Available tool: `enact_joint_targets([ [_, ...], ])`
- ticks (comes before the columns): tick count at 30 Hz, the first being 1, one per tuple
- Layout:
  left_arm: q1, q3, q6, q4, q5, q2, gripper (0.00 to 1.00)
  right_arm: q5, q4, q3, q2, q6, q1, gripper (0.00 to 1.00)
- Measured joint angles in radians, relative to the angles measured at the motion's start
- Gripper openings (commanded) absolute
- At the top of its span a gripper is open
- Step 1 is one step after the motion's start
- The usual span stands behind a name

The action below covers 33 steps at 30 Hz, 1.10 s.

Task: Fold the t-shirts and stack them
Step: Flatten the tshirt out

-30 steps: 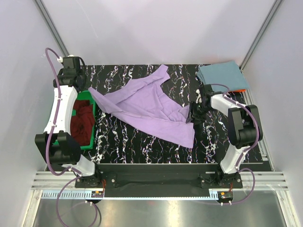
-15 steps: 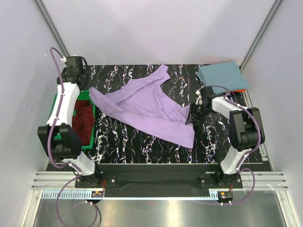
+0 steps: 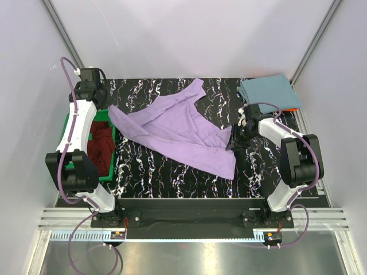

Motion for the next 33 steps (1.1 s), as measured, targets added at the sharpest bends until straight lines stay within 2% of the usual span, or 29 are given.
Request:
enact_joint_targets([
  [4, 0.0, 0.0, 0.0, 0.0, 0.003, 0.0, 0.0, 0.016, -0.003, 0.0, 0.0, 0.0, 0.0, 0.43],
  [8, 0.0, 0.0, 0.0, 0.0, 0.008, 0.0, 0.0, 0.024, -0.005, -0.003, 0.0, 0.0, 0.0, 0.38],
  [11, 0.0, 0.0, 0.0, 0.001, 0.013, 0.0, 0.0, 0.027, -0.007, -0.008, 0.0, -0.001, 0.0, 0.29],
  [16, 0.0, 0.0, 0.0, 0.001, 0.021, 0.0, 0.0, 0.037, -0.008, -0.011, 0.0, -0.004, 0.0, 0.02],
  [23, 0.0, 0.032, -0.026, -0.042, 0.058, 0.0, 0.0, 0.074, -0.077, 0.041, -0.034, 0.002, 0.0, 0.0],
  [27, 0.0, 0.21, -0.063, -0.154, 0.075, -0.011, 0.0, 0.146, -0.205, 0.314, -0.089, 0.014, 0.0, 0.0],
  [31, 0.0, 0.452, -0.095, -0.214, 0.08, -0.073, 0.0, 0.201, -0.233, 0.733, -0.156, 0.026, 0.0, 0.0],
  [33, 0.0, 0.541, -0.113, -0.231, 0.082, -0.141, 0.0, 0.217, -0.243, 0.888, -0.197, 0.028, 0.0, 0.0],
])
